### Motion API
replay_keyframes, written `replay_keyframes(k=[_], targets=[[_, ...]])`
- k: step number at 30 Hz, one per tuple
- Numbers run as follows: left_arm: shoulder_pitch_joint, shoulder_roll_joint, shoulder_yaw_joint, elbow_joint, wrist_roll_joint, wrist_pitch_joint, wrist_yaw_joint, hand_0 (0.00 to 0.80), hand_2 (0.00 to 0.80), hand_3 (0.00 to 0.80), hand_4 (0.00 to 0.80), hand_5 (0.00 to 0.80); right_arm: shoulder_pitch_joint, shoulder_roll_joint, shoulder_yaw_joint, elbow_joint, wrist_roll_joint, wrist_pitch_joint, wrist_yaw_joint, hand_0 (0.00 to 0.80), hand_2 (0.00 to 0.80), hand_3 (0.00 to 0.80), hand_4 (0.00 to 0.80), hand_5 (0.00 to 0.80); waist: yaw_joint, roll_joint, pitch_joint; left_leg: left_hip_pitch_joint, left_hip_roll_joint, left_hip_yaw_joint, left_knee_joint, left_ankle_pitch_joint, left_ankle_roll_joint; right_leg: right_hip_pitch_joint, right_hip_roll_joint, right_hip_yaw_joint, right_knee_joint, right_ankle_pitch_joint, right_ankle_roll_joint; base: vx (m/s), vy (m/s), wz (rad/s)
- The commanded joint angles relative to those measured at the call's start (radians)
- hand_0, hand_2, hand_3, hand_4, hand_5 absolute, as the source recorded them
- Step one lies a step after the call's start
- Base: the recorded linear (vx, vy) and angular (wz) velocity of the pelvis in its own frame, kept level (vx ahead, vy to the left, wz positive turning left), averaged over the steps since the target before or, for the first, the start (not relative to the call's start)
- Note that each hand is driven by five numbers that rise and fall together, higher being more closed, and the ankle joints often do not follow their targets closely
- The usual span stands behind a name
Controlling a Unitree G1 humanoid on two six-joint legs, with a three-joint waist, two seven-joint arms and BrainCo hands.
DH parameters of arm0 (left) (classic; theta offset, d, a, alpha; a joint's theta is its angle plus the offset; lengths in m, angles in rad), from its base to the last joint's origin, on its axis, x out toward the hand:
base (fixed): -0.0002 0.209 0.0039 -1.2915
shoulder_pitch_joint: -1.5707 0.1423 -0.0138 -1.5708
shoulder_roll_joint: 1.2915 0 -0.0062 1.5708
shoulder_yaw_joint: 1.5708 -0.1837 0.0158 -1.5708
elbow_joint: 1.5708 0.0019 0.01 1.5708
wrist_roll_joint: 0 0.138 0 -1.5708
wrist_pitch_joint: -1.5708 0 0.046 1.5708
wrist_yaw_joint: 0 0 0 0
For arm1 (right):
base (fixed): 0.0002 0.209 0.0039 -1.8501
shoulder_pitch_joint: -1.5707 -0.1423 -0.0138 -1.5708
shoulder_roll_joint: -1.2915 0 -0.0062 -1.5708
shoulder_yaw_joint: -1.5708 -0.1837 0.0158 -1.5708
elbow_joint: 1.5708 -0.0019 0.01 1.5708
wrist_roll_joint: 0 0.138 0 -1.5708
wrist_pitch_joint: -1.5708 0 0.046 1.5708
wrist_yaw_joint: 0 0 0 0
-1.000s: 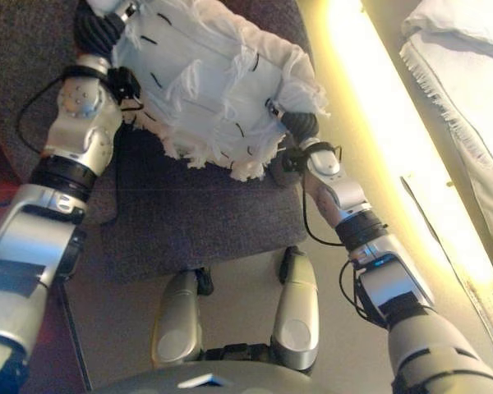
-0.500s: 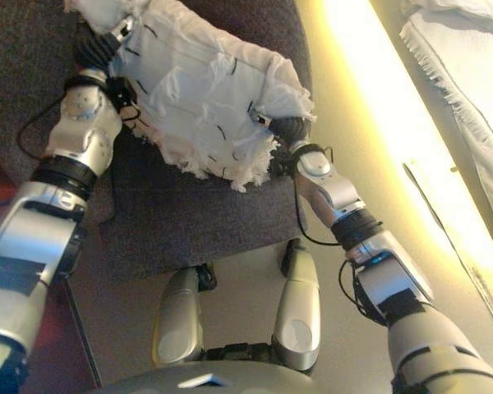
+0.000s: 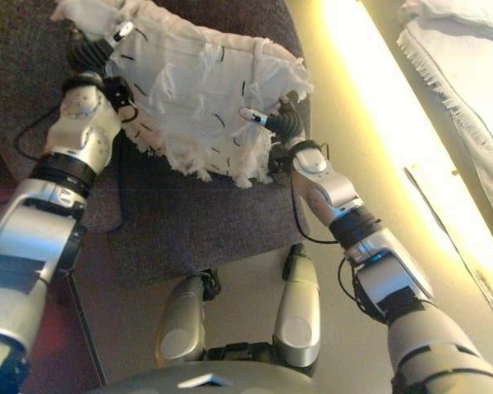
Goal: Pick up the cushion and take it to the sofa
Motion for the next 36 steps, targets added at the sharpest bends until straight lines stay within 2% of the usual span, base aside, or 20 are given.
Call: replay_keyframes(k=[1, 4, 6, 10, 16, 26, 36], targets=[[-0.031, 0.082, 0.057, -0.076, 0.029, -0.094, -0.062, 0.0, 0.0, 0.0, 0.0, 0.0, 0.0, 0.017, -0.088, -0.108, 0.017, -0.103, -0.012, 0.0, 0.0, 0.0, 0.0, 0.0, 0.019, -0.001, -0.106, 0.014, -0.003, -0.006, 0.014, -0.047, -0.015, 0.152, -0.043, -0.031, -0.23, 0.071, 0.076, 0.075, 0.024, 0.02], [0.066, 0.121, 0.095, -0.133, 0.037, -0.116, -0.095, 0.0, 0.0, 0.0, 0.0, 0.0, 0.097, -0.013, -0.132, -0.118, -0.022, -0.112, -0.023, 0.0, 0.0, 0.0, 0.0, 0.0, 0.023, 0.002, -0.134, 0.069, -0.01, 0.005, -0.045, -0.032, -0.011, 0.213, -0.026, -0.048, -0.284, 0.076, 0.073, 0.09, 0.023, 0.0], [0.162, 0.137, 0.152, -0.197, 0.046, -0.119, -0.14, 0.0, 0.0, 0.0, 0.0, 0.0, 0.184, -0.03, -0.176, -0.123, -0.039, -0.12, -0.019, 0.0, 0.0, 0.0, 0.0, 0.0, 0.027, 0.002, -0.158, 0.114, -0.013, 0.012, -0.094, -0.023, -0.008, 0.264, -0.007, -0.057, -0.328, 0.078, 0.07, 0.119, 0.018, -0.01], [0.394, 0.124, 0.289, -0.355, 0.096, -0.135, -0.208, 0.0, 0.0, 0.0, 0.0, 0.0, 0.384, -0.053, -0.298, -0.13, -0.076, -0.159, 0.052, 0.0, 0.0, 0.0, 0.0, 0.0, 0.038, 0.001, -0.212, 0.202, -0.024, 0.021, -0.191, 0.0, 0.001, 0.36, 0.029, -0.071, -0.422, 0.094, 0.071, 0.149, 0.007, 0.02], [0.609, 0.093, 0.415, -0.519, 0.116, -0.102, -0.239, 0.0, 0.0, 0.0, 0.0, 0.0, 0.528, -0.063, -0.398, -0.136, -0.097, -0.159, 0.103, 0.0, 0.0, 0.0, 0.0, 0.0, 0.054, -0.002, -0.291, 0.285, -0.031, 0.042, -0.304, 0.039, 0.005, 0.436, 0.068, -0.093, -0.514, 0.122, 0.071, 0.132, 0.0, -0.03], [0.783, 0.121, 0.512, -0.614, 0.137, -0.072, -0.266, 0.0, 0.0, 0.0, 0.0, 0.0, 0.651, -0.058, -0.468, -0.178, -0.076, -0.134, 0.157, 0.0, 0.0, 0.0, 0.0, 0.0, 0.07, 0.002, -0.355, 0.373, -0.036, 0.056, -0.367, 0.036, 0.014, 0.519, 0.092, -0.113, -0.56, 0.115, 0.082, 0.061, 0.001, 0.05], [0.828, 0.105, 0.522, -0.64, 0.129, -0.051, -0.313, 0.0, 0.0, 0.0, 0.0, 0.0, 0.688, -0.037, -0.475, -0.196, -0.082, -0.116, 0.156, 0.0, 0.0, 0.0, 0.0, 0.0, 0.081, 0.006, -0.37, 0.395, -0.043, 0.052, -0.378, 0.032, 0.02, 0.545, 0.095, -0.124, -0.578, 0.121, 0.088, 0.022, 0.001, 0.03]])
